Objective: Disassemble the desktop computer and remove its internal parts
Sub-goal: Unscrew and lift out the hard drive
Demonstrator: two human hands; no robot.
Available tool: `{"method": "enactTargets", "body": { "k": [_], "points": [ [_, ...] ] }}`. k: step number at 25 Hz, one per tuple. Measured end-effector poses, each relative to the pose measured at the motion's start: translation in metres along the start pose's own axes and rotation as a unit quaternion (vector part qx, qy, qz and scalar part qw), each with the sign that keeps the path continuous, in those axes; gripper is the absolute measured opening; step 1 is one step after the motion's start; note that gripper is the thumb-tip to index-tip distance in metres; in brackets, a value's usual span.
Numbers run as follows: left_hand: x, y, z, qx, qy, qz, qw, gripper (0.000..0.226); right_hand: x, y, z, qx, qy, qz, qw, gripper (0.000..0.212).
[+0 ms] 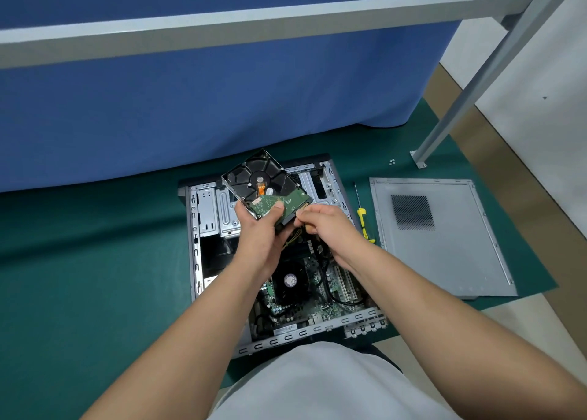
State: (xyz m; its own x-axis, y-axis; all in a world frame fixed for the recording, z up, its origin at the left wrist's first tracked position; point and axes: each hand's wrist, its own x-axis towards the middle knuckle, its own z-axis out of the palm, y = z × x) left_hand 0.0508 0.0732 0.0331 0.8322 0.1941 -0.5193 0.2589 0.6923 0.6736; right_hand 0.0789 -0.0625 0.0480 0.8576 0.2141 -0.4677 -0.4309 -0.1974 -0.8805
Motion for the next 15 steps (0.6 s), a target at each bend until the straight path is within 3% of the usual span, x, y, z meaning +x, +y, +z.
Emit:
{"method": "enactTargets", "body": {
  "k": [4,7,11,13,15],
  "points": [
    [0.003,-0.001,0.002,-0.065,0.037,0.005,0.997,0.057,-0.003,-0.003,-0.009,-0.028,0.005,-0.024,0.999,0.022],
    [0.013,0.012,-0.011,-0.131,0.058,0.003,0.99,0.064,-0.004,0.003,-0.021,-0.067,0.013,-0.005,0.998,0.021],
    [0.012,0.017,-0.017,-0.029,0.003,0.016,0.999,0.071,-0.008,0.004,-0.009,-0.204,-0.05,0.005,0.978,0.015],
    [0.01,0.016,-0.018,0.014,0.003,0.032,0.999,0.063,-0.01,0.002,-0.006,-0.34,-0.058,-0.045,0.938,0.026],
    [0.007,0.018,-0.021,0.04,0.012,0.036,0.998,0.064,-0.011,-0.001,-0.008,-0.48,-0.034,-0.105,0.87,0.048]
  ]
}}
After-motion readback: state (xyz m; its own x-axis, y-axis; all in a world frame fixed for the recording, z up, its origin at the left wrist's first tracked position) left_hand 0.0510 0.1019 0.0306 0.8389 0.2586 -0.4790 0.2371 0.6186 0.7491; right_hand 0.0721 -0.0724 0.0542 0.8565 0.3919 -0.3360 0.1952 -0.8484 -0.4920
